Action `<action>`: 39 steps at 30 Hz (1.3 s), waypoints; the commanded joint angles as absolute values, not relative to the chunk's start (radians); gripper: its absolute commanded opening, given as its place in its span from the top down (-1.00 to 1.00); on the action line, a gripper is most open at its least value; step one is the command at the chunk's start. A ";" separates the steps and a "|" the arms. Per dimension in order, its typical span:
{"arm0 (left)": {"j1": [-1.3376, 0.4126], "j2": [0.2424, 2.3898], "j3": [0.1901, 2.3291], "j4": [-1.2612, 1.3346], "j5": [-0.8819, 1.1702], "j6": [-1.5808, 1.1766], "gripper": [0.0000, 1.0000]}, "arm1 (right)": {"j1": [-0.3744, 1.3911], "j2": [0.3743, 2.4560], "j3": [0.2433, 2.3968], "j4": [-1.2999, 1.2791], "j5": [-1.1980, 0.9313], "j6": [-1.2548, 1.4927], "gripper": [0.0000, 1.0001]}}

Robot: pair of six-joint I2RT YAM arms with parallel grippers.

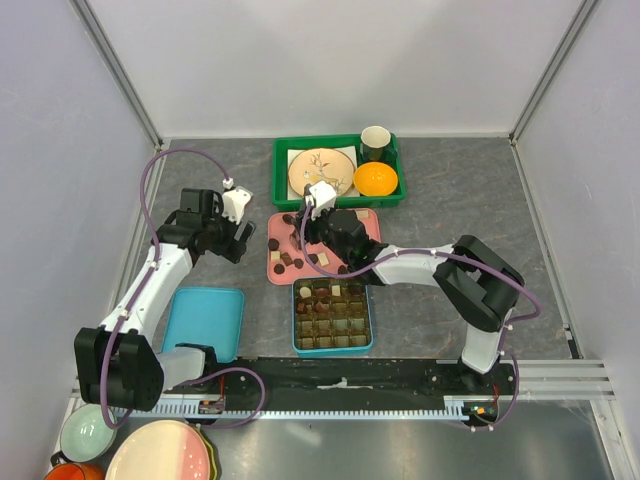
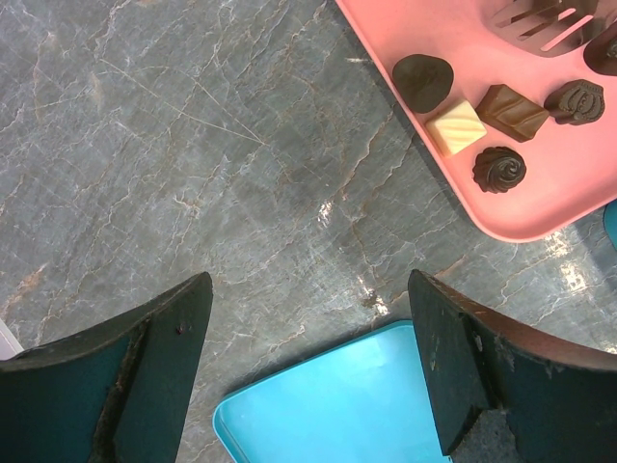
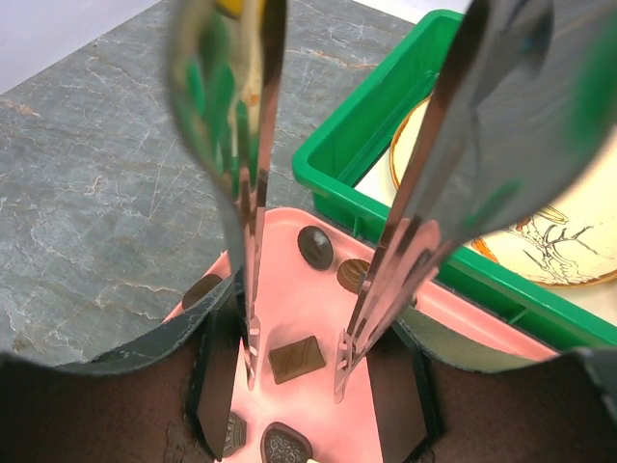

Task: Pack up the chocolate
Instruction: Pick up the fake chocolate from the plate, then place the fake chocolate in the packing box.

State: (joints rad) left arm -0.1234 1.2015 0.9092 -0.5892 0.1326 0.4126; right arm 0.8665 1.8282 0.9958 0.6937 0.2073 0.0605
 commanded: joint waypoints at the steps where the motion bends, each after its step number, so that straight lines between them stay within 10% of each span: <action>1: -0.115 1.178 0.916 -0.566 0.132 0.437 -0.78 | 0.867 1.842 1.023 0.715 0.210 0.064 -0.16; 19: -0.115 1.170 0.908 -0.571 0.135 0.436 -0.78 | 0.864 1.772 1.012 0.670 0.210 0.008 0.33; 39: -0.115 1.198 0.911 -0.558 0.138 0.425 -0.77 | 0.911 1.076 0.762 0.115 0.072 0.084 0.41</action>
